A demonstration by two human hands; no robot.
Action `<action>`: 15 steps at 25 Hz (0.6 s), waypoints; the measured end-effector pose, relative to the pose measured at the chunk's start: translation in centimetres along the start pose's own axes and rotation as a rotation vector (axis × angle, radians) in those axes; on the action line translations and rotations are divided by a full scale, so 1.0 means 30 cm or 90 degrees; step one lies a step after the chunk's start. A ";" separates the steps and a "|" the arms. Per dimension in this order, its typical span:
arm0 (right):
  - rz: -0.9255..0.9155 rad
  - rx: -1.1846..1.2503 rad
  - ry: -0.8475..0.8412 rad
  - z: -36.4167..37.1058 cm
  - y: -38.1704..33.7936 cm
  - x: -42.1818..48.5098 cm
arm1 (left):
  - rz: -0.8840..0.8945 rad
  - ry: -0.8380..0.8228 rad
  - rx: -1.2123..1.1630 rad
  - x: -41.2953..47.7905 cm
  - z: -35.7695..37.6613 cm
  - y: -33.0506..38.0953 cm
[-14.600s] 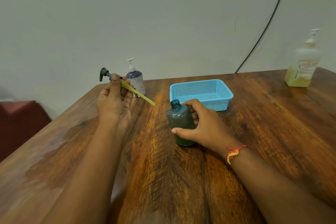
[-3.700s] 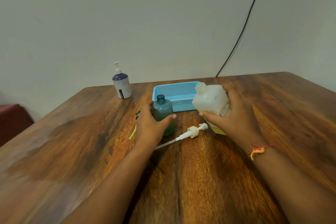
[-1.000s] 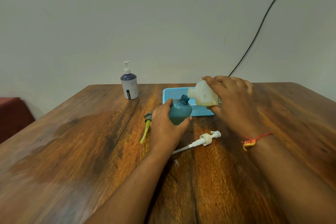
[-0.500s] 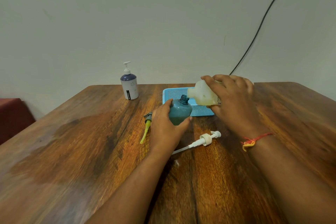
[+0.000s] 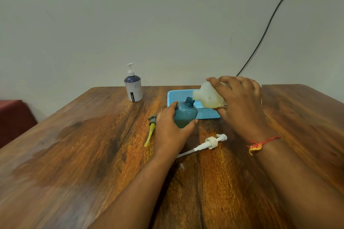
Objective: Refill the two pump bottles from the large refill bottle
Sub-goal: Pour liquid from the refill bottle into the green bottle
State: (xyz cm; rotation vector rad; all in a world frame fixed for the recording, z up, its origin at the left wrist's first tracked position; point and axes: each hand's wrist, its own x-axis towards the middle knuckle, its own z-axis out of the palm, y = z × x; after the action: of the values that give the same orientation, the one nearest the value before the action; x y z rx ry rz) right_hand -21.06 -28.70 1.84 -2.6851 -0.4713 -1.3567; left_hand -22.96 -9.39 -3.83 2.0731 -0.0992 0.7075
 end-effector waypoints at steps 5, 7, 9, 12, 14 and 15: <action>-0.001 0.004 0.008 -0.004 -0.007 -0.002 | -0.002 0.002 -0.005 0.001 0.002 -0.004; -0.002 0.003 0.005 -0.005 -0.008 -0.002 | -0.004 0.000 -0.005 0.000 0.001 -0.003; -0.003 0.003 0.005 -0.005 -0.008 -0.001 | -0.005 -0.002 -0.005 0.000 0.000 -0.003; -0.002 0.002 0.008 -0.004 -0.009 -0.002 | -0.005 -0.004 -0.004 0.001 0.001 -0.003; -0.005 0.003 0.009 -0.005 -0.009 -0.002 | -0.007 -0.005 -0.007 0.002 0.002 -0.003; -0.006 0.002 0.009 -0.005 -0.008 -0.002 | -0.008 -0.006 -0.008 0.002 0.002 -0.003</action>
State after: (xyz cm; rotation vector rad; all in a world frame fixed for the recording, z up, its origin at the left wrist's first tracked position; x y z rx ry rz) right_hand -21.29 -28.51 1.87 -2.6714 -0.4848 -1.3754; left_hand -22.86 -9.38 -3.89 2.0639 -0.0954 0.6890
